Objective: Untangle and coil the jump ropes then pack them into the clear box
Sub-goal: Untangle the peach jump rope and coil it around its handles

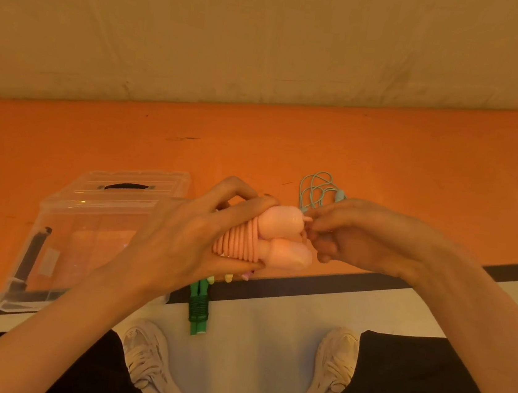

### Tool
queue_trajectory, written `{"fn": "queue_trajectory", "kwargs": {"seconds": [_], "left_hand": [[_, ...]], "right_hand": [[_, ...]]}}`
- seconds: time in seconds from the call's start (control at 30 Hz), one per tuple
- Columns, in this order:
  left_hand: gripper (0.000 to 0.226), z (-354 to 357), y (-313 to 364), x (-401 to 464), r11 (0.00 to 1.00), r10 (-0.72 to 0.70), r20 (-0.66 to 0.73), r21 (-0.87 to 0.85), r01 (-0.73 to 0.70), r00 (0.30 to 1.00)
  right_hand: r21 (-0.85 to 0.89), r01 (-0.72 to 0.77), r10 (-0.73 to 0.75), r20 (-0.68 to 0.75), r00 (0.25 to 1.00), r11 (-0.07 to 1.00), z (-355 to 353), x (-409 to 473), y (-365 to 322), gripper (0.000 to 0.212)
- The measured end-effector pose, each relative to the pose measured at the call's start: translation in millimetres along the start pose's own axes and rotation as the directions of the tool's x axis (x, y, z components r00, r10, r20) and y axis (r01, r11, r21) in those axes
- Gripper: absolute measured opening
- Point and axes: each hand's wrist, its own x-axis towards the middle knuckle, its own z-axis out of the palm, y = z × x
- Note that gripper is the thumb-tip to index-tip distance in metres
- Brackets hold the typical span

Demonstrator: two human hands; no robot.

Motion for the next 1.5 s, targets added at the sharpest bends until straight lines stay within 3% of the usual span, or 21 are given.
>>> {"fn": "queue_trajectory", "kwargs": {"seconds": [0.13,0.23,0.4,0.5,0.6,0.67,0.77,0.87,0.97,1.1,1.23,1.37,1.5], "left_hand": [[0.067,-6,-2,5,1.0,0.003,-0.062,-0.014,-0.004,0.998],[0.066,-9,-3,5,1.0,0.03,-0.046,0.004,-0.03,0.998],[0.063,-10,1,2,0.994,0.099,-0.062,0.042,-0.097,0.993],[0.062,-10,3,0,0.994,0.098,-0.058,0.059,-0.094,0.994],[0.057,2,15,-4,0.993,0.106,0.046,0.053,-0.109,0.993],[0.061,10,20,-6,1.0,0.029,0.092,-0.014,-0.028,0.995],[0.068,11,11,-7,0.99,-0.106,0.065,-0.089,0.112,0.992],[0.073,11,8,-8,0.944,-0.232,0.08,-0.224,0.244,0.969],[0.074,14,15,-7,0.913,-0.271,0.115,-0.284,0.293,0.956],[0.067,21,16,-15,0.878,-0.347,0.091,-0.32,0.357,0.933],[0.068,31,16,-22,0.769,-0.468,0.132,-0.426,0.477,0.874],[0.061,35,16,-15,0.54,-0.582,0.192,-0.635,0.552,0.79],[0.06,41,15,-13,0.34,-0.624,0.289,-0.736,0.585,0.726]], "right_hand": [[0.259,-0.01,0.013,-0.008,1.0,0.966,1,2,2,0.012],[0.269,-0.027,0.01,0.067,0.998,0.963,-2,1,-1,0.009],[0.155,-0.059,0.051,0.054,0.997,0.986,4,5,4,0.017],[0.215,0.015,-0.029,0.066,0.997,0.976,5,5,1,0.02],[0.403,0.129,-0.126,-0.033,0.991,0.906,-12,3,-13,0.024],[0.505,0.195,-0.165,-0.103,0.981,0.841,-28,-5,-19,0.022],[0.456,0.257,-0.216,-0.14,0.966,0.852,-36,-12,-18,0.018],[0.415,0.329,-0.189,-0.343,0.92,0.849,-31,-3,-15,0.023],[0.426,0.396,-0.149,-0.506,0.85,0.814,-30,2,-19,0.027],[0.262,0.362,-0.224,-0.438,0.871,0.895,-22,9,-13,0.008],[0.054,0.224,-0.181,-0.421,0.889,0.973,-13,18,-2,0.024],[-0.138,0.039,-0.093,-0.41,0.907,0.99,4,28,11,0.029],[-0.152,0.019,-0.072,-0.353,0.933,0.988,19,40,26,0.039]]}}
